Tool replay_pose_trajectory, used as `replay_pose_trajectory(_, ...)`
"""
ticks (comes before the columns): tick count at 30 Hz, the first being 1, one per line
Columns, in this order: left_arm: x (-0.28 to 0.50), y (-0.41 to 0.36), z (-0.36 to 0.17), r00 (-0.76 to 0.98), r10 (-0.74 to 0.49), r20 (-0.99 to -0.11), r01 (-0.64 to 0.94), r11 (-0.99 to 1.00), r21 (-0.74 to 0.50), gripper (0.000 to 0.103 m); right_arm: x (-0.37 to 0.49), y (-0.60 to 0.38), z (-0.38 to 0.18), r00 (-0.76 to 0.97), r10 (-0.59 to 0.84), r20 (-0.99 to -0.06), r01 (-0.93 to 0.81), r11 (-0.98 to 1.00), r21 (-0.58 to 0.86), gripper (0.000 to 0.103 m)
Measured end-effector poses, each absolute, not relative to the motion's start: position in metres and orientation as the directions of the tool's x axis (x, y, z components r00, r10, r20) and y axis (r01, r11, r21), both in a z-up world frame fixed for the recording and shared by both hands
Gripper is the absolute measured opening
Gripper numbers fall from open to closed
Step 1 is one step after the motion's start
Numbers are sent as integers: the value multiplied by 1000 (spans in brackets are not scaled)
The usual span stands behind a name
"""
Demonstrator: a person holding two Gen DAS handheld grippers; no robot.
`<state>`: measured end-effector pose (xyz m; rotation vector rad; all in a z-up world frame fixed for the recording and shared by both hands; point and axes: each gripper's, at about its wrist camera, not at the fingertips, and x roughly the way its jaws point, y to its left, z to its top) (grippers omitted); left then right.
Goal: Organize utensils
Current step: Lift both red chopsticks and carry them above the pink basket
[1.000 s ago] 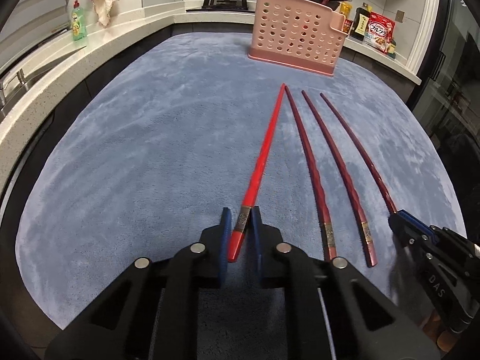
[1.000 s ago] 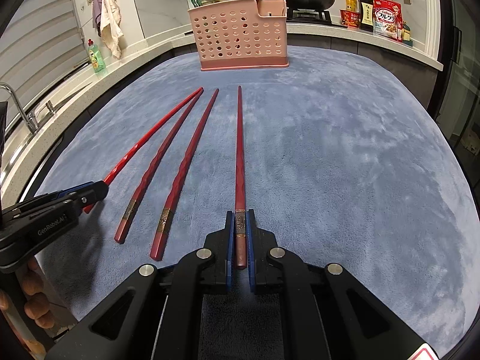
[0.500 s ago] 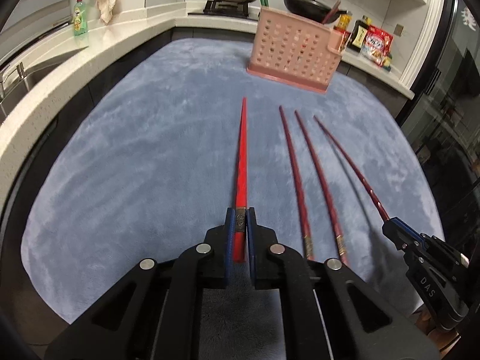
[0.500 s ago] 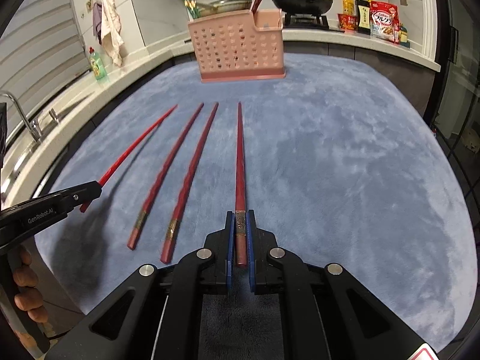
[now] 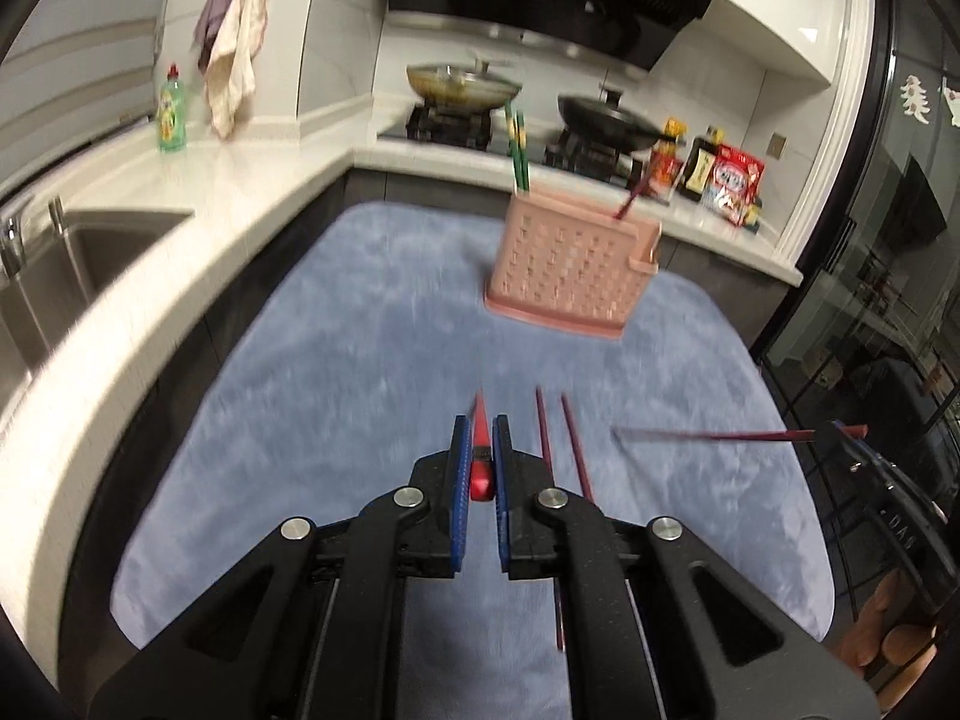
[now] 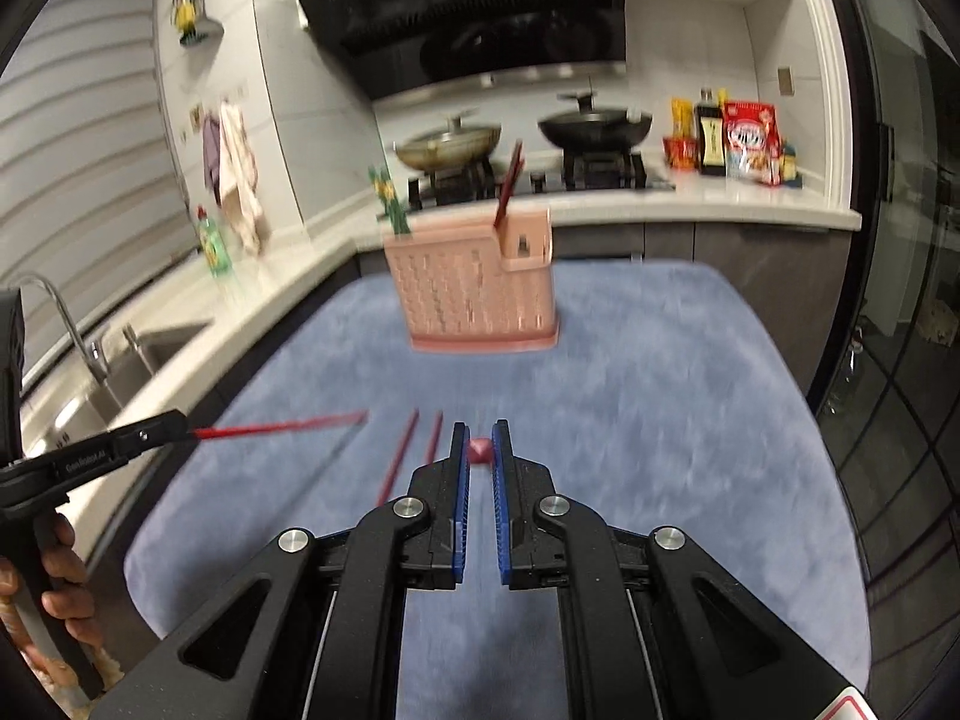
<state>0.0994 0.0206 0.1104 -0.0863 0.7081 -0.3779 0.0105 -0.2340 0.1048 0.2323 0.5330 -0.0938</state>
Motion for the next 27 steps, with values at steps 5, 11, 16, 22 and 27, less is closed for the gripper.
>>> replay_pose_trajectory(5, 116, 17, 143, 721, -372, -584, 322, 927, -193, 7, 23, -246, 135, 881, 0, -474, 127, 963, 236, 7)
replay_pose_trajectory(11, 151, 7, 178, 733, -387, -559, 337, 921, -196, 7, 45, -255, 165, 902, 33, -430, 90, 960, 263, 7)
replay_pose_trajectory(16, 177, -4, 212, 744, -425, -516, 369, 904, -214, 7, 63, -265, 189, 921, 68, -383, 55, 952, 302, 7)
replay_pose_trajectory(22, 207, -19, 254, 776, -447, -445, 382, 894, -233, 7, 101, -284, 223, 952, 79, -296, 29, 939, 343, 7)
replay_pose_trajectory(27, 238, -36, 294, 809, -457, -370, 387, 888, -250, 7, 140, -295, 248, 968, 81, -237, 12, 930, 366, 7)
